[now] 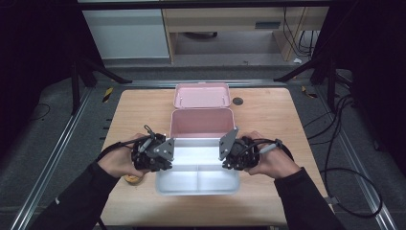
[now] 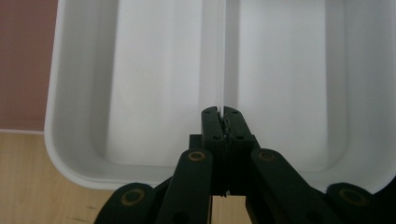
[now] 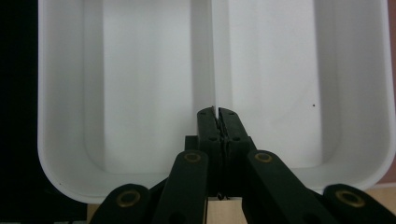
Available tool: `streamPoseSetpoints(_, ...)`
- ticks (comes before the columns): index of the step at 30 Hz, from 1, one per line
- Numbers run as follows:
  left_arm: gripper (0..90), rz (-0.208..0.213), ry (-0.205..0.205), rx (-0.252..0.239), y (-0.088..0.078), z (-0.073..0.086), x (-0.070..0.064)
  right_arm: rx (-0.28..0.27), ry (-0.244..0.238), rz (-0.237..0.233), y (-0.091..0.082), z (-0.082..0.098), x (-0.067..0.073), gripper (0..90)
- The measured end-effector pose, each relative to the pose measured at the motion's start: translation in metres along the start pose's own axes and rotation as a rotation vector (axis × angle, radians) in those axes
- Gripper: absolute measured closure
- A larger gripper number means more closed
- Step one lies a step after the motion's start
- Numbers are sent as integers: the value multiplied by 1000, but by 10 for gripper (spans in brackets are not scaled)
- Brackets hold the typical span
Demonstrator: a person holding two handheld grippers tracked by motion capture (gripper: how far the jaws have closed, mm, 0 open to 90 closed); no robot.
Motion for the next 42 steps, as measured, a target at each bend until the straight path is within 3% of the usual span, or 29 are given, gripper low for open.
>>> streamPoseSetpoints(4,894,25,-16,10,11,5,-12,11,8,-21,11,2,13,893)
streamPoseSetpoints(12,893,82,-23,-15,37,15,-27,30,12,-63,33,10,32,896)
streamPoseSetpoints(17,893,98,-15,-15,49,18,-32,15,34,-85,46,18,42,896)
streamPoseSetpoints(20,892,126,-27,-19,65,20,-33,18,51,-95,56,25,45,895)
streamPoseSetpoints(31,890,145,-40,7,116,32,-22,41,83,-113,101,45,36,888)
streamPoseSetpoints(42,886,156,-49,11,141,36,-16,63,123,-110,124,55,30,878)
Point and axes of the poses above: each handheld gripper's, and its own axes: y roughly forward along the jaws, z roughly out of its underside, x roughly to its left, the point moved 5 cm from there along y, roughly forward along the jaws, and after that the axes turned 2 degrees about x, right-handed, at the moved point
